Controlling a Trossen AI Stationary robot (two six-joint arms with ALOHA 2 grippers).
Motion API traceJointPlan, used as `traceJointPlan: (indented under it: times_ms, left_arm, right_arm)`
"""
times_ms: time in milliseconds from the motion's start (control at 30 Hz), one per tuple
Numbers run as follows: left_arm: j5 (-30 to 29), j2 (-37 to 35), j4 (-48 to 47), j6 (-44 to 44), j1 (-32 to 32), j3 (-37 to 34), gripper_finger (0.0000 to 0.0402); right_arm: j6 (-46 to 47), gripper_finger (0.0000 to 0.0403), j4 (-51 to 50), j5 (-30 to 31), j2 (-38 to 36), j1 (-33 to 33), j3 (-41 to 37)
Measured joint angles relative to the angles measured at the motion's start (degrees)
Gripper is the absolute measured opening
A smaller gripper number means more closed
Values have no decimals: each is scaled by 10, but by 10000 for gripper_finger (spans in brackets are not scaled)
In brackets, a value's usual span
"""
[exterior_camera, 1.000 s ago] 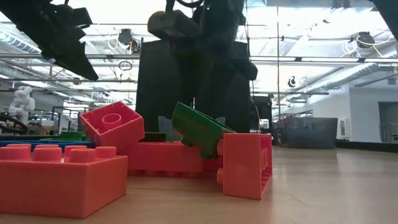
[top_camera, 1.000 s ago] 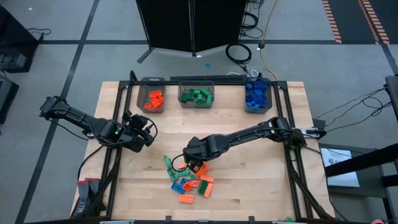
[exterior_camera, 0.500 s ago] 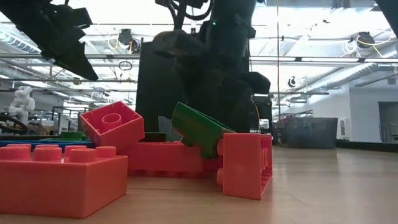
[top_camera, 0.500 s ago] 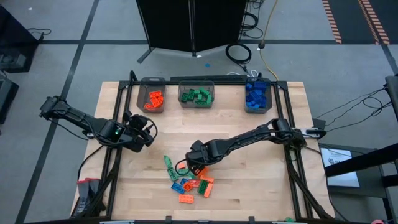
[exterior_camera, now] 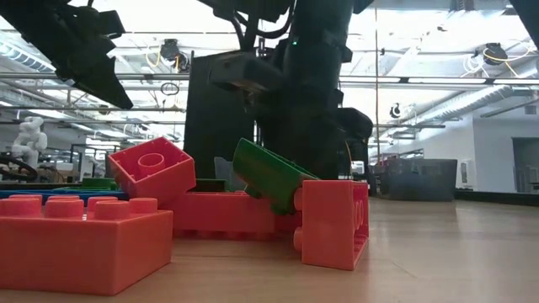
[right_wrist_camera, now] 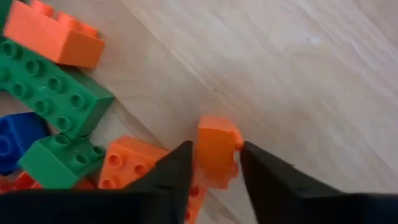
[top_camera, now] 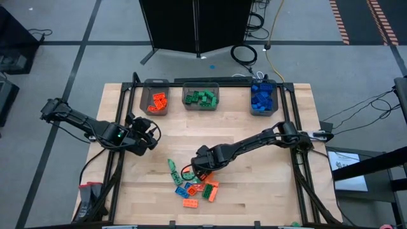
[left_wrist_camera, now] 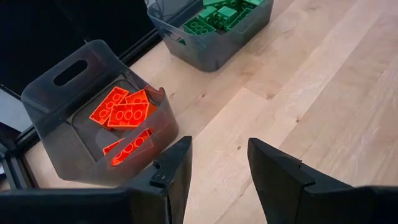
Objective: Sort blocks
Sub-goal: Put the orange game piece into the left black bin
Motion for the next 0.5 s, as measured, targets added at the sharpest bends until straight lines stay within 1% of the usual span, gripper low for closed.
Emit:
traceJointPlan:
  times_ms: [167, 200, 300, 500]
  left_arm:
    - [0, 0, 0, 0, 0, 0, 160]
    - [0, 0, 0, 0, 0, 0, 160]
    - [0, 0, 0, 0, 0, 0, 160]
    - [0, 0, 0, -1, 0, 0, 160]
  right_arm:
    - [-44, 20, 8, 1, -2, -7, 2]
    - [-58, 10, 13, 1, -2, -10, 2]
    - [-88, 1, 12, -2, 0, -24, 0]
    - [-131, 0, 19, 4, -5, -55, 1]
